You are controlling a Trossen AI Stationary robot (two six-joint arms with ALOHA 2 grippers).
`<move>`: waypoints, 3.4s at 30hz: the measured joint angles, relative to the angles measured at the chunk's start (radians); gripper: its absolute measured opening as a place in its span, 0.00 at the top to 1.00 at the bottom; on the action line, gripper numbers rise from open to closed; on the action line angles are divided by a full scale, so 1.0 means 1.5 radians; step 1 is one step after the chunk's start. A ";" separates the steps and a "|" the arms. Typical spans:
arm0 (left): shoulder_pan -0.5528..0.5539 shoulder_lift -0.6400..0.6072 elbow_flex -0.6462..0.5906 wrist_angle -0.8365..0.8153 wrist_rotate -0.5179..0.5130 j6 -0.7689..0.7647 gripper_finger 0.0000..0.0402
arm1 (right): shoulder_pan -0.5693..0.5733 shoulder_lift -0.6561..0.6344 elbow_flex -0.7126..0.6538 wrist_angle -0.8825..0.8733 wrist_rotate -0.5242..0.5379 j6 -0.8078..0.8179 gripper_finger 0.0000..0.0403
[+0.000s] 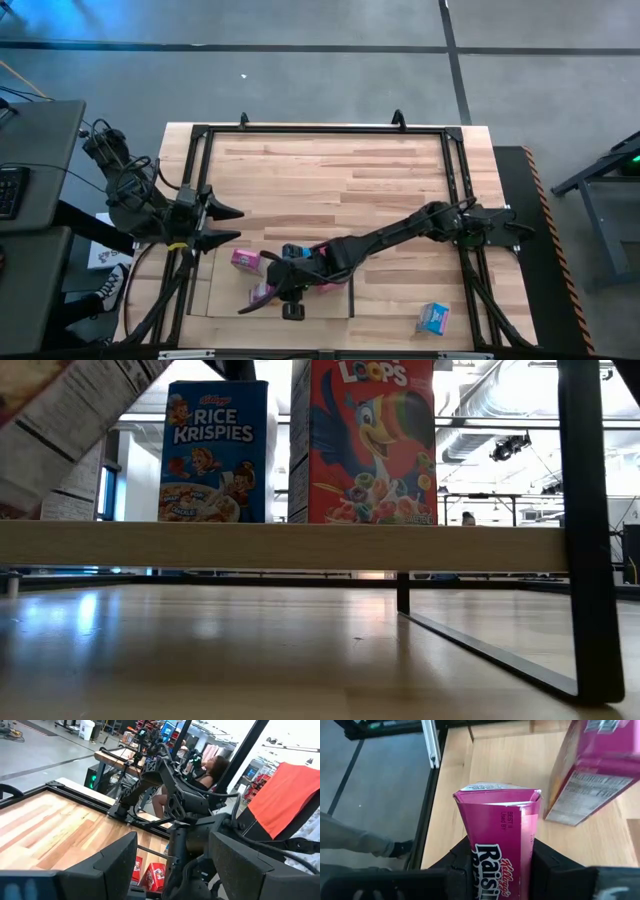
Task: Stack cereal on shelf
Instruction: Put the purple cereal box on the shelf, then adjust the purple cereal box
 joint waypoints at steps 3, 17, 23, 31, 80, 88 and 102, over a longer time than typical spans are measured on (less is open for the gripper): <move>0.000 0.000 0.000 0.005 0.000 0.000 0.40 | 0.000 0.011 0.000 0.002 -0.004 0.000 0.77; 0.000 0.000 0.000 0.010 0.000 0.000 0.40 | 0.003 0.017 0.000 0.020 0.005 0.002 0.62; 0.000 0.000 0.000 0.010 0.000 0.000 0.40 | 0.004 0.017 0.000 0.022 0.005 0.002 0.45; 0.000 0.000 0.000 0.010 0.000 0.001 0.40 | 0.004 0.018 0.000 0.040 0.003 0.001 0.39; 0.009 0.101 0.046 -0.001 0.048 -0.053 0.40 | 0.261 -0.430 -0.286 -0.516 0.367 0.513 1.00; 0.012 0.240 0.234 -0.286 0.172 -0.219 0.40 | 0.299 -0.607 -0.579 -0.317 0.403 0.676 1.00; -0.025 0.467 0.360 -0.442 0.390 -0.659 0.40 | 0.279 -0.641 -0.666 -0.243 0.419 0.669 1.00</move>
